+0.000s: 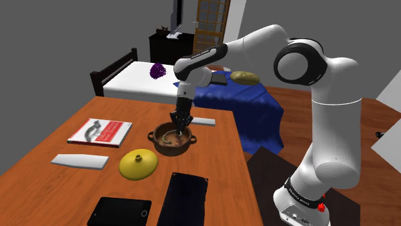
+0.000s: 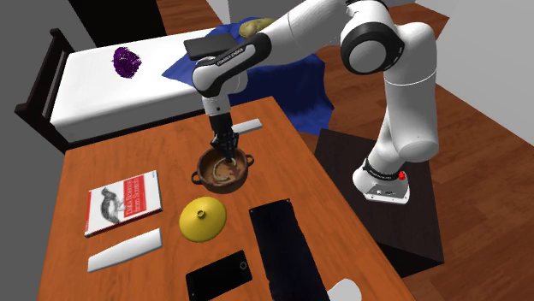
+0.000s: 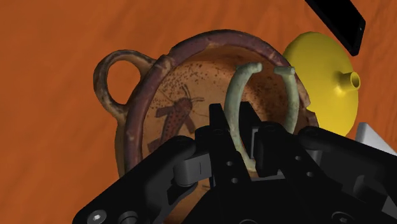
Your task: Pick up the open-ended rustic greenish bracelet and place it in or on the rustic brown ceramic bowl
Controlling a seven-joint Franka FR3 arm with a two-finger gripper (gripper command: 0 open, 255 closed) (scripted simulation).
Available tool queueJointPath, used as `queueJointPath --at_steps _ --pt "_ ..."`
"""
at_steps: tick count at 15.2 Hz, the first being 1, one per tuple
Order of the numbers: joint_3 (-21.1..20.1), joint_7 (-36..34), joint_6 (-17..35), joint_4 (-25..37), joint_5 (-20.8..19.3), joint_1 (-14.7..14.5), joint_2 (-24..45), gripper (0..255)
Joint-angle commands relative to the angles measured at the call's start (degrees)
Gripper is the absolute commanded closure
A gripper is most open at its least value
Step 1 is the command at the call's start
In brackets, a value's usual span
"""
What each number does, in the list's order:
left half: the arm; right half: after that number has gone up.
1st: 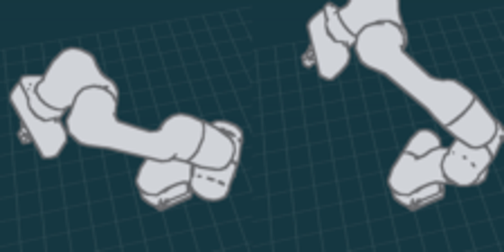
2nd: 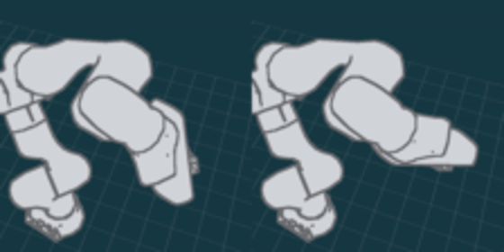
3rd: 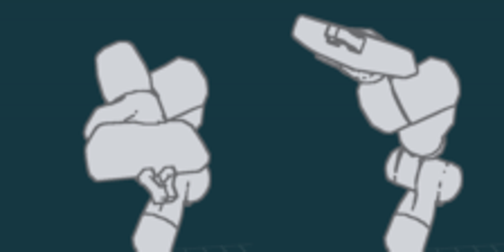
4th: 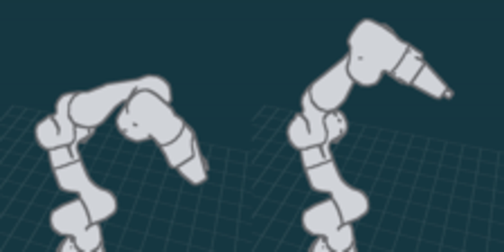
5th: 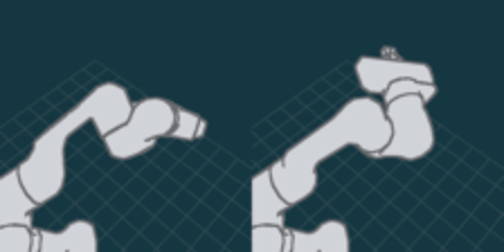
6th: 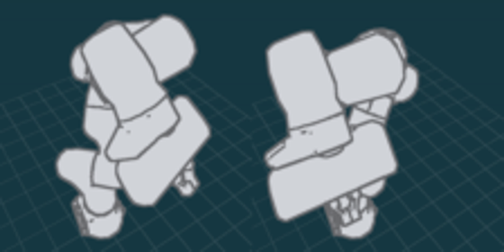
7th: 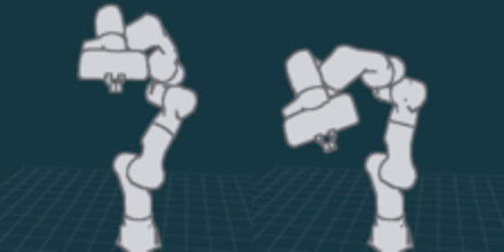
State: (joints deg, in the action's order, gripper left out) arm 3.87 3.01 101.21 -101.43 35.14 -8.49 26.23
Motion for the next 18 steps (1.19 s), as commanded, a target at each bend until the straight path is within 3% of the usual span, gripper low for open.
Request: queueJointPath --at_steps 1,10,11,16,18 --pt "-0.05 0.58 0.89 -0.25 0.17 -0.01 0.80 255" --pt "-0.10 1.03 1.59 -0.41 0.33 -0.03 1.47 255" --pt "-0.10 1.03 1.60 -0.42 0.33 -0.03 1.47 0" --pt "-0.10 1.03 1.59 -0.41 0.33 -0.02 1.47 0" --pt "0.50 0.42 -1.74 2.55 -0.55 1.03 1.32 0"
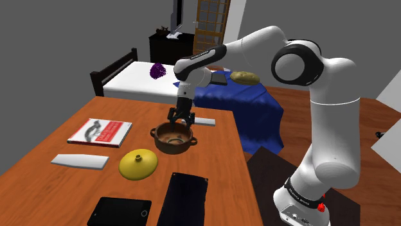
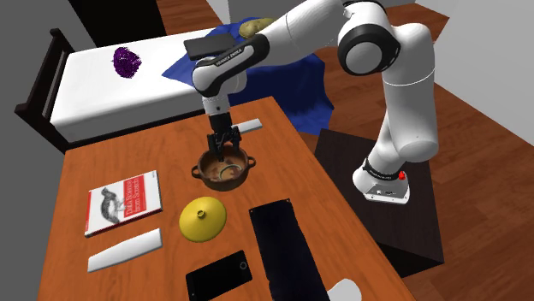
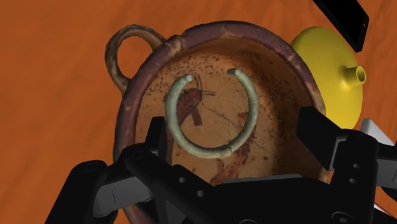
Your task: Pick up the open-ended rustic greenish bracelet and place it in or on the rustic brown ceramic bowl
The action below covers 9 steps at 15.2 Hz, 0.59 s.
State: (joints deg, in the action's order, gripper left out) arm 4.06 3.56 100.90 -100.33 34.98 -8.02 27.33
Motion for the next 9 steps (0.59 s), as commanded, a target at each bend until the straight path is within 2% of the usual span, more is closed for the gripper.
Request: queueJointPath --at_steps 1,2,9 --pt "0.59 -0.43 -3.13 3.07 -0.79 1.10 0.25 0" --pt "0.80 -0.66 -4.49 4.42 -1.08 1.53 0.33 0" --pt "0.79 -0.66 -4.49 4.42 -1.08 1.53 0.33 0"
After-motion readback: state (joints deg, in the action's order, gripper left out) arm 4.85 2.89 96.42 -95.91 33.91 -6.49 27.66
